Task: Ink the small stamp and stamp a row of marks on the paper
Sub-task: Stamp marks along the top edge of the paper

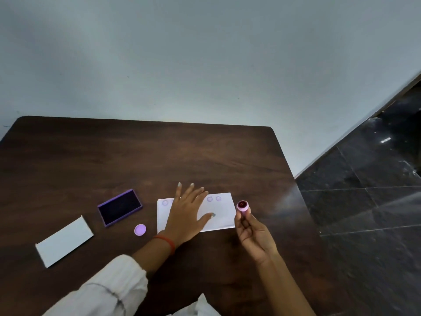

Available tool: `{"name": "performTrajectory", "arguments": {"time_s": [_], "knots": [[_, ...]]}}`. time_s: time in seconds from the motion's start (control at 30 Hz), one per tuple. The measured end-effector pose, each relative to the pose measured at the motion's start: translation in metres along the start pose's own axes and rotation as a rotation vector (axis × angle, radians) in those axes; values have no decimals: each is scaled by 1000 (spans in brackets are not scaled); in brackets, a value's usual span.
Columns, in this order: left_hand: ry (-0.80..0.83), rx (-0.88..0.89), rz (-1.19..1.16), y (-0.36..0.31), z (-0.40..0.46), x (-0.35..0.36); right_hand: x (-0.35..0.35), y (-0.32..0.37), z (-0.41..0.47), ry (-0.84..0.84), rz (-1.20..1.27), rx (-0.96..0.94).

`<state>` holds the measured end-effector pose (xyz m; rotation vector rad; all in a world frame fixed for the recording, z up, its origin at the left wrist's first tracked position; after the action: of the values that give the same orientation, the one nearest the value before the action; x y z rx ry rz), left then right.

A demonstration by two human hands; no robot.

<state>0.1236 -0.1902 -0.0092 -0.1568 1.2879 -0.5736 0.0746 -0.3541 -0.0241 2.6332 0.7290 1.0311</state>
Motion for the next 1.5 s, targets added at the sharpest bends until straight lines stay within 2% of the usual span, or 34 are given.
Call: {"name": "performTrajectory", "arguments": {"time_s": [0.27,0.4,0.5,0.67,0.83,1.07,1.5], "knots": [[93,21,79,-1,20,36,0,22,28,-74,-223,-175],[109,7,97,7,18,42,2,34,38,-226,-518,-347],[97,11,82,9,16,45,9,44,38,-316,-834,-557],[62,22,77,10,17,45,43,46,29,-244,-1348,-1024],[70,25,60,13,16,46,63,29,34,-140,-1709,-1176],[74,13,50,13,16,46,62,16,52,-112,-2011,-1084],[73,9,31,13,16,46,66,11,60,-106,-2149,-888]]}}
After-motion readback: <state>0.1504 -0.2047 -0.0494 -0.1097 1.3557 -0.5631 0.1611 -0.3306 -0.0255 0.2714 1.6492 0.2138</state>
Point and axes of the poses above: each hand's wrist, its own z-axis towards the middle knuckle, its own x-axis out of the palm, y = z × x, the point moved 7 cm from there along z, towards the middle knuckle, and after that the axes turned 6 degrees about -y, right-handed, at the moved point
